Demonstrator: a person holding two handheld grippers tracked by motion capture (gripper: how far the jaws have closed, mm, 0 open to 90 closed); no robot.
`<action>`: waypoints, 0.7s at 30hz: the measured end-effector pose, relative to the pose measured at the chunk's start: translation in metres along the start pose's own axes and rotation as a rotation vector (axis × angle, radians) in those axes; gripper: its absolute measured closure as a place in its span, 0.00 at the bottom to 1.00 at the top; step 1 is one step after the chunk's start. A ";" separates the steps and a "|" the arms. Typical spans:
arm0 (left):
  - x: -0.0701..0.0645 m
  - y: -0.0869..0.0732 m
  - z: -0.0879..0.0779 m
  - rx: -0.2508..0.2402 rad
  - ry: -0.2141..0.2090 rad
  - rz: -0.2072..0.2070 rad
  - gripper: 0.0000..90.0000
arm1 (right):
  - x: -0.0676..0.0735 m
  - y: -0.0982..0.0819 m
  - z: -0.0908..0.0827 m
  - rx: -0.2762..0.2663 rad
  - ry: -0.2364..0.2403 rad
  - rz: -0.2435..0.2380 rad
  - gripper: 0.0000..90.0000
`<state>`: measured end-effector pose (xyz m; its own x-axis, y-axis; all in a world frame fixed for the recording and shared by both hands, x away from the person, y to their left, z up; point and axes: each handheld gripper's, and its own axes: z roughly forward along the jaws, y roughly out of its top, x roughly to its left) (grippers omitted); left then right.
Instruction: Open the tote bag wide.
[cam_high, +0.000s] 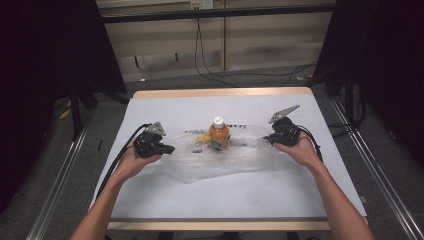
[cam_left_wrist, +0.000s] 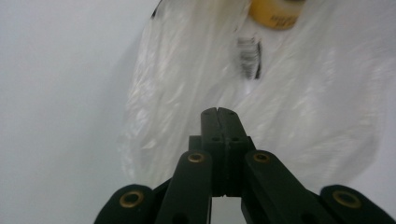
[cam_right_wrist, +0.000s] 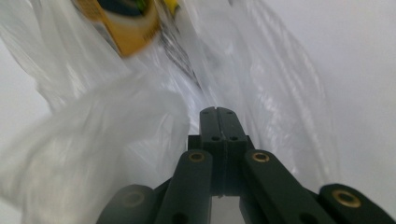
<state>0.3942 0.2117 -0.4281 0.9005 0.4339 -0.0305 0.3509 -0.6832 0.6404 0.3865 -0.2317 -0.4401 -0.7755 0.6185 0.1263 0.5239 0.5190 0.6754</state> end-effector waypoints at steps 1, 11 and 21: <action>-0.005 0.004 -0.008 -0.034 -0.002 0.013 1.00 | 0.001 0.003 -0.001 -0.015 0.006 -0.001 1.00; -0.026 0.051 0.015 -0.014 -0.041 0.053 1.00 | 0.019 0.063 0.019 0.049 0.034 -0.087 1.00; -0.057 0.064 0.081 0.124 -0.099 0.101 1.00 | 0.025 0.092 0.089 0.237 0.081 -0.098 1.00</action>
<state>0.3864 0.0955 -0.4471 0.9515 0.3036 -0.0503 0.2810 -0.7904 0.5443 0.4470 -0.1164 -0.4390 -0.8472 0.5144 0.1331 0.5057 0.7037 0.4991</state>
